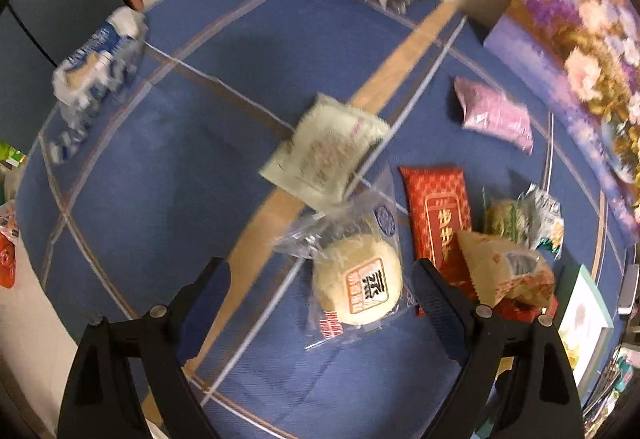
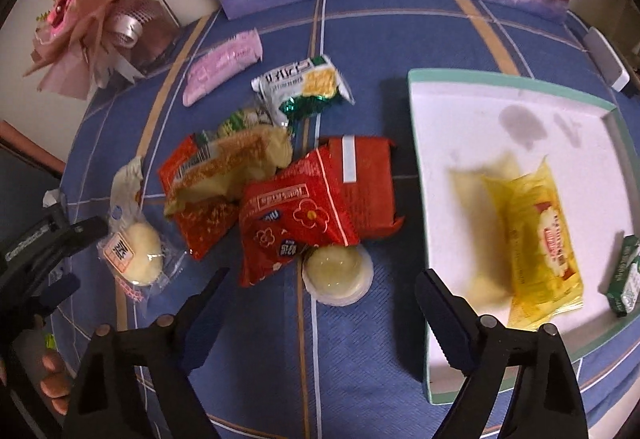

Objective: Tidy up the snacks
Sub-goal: 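Grasp the wrapped steamed bun with the left tool while the right grasps the jelly cup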

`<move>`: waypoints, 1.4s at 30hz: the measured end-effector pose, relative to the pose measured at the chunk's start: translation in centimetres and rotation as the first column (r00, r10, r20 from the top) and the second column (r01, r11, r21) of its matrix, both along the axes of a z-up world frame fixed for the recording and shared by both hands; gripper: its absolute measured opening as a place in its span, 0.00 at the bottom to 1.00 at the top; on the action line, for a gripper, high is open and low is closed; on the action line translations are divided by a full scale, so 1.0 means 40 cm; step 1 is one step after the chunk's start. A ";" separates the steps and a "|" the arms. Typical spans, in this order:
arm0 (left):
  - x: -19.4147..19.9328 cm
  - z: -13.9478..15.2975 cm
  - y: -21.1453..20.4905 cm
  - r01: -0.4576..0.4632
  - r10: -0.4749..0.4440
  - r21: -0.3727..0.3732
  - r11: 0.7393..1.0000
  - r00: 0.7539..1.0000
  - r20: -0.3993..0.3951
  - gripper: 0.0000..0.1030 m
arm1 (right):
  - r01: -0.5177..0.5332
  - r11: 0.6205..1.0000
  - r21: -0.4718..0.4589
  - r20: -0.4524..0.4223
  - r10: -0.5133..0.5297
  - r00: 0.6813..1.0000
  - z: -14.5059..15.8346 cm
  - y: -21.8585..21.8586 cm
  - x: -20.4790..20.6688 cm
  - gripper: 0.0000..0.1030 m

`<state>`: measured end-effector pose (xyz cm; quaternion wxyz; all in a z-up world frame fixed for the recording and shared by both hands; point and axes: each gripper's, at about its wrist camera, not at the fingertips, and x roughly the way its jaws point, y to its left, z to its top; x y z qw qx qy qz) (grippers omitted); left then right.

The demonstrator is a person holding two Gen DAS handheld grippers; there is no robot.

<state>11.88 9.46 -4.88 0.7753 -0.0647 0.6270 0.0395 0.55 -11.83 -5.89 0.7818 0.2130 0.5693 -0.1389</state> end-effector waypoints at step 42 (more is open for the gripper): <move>0.058 -0.131 -0.174 0.120 -0.118 0.019 0.993 0.988 -0.096 0.60 | -0.115 0.993 0.008 -0.068 0.115 0.991 -0.089 0.090 0.032 0.63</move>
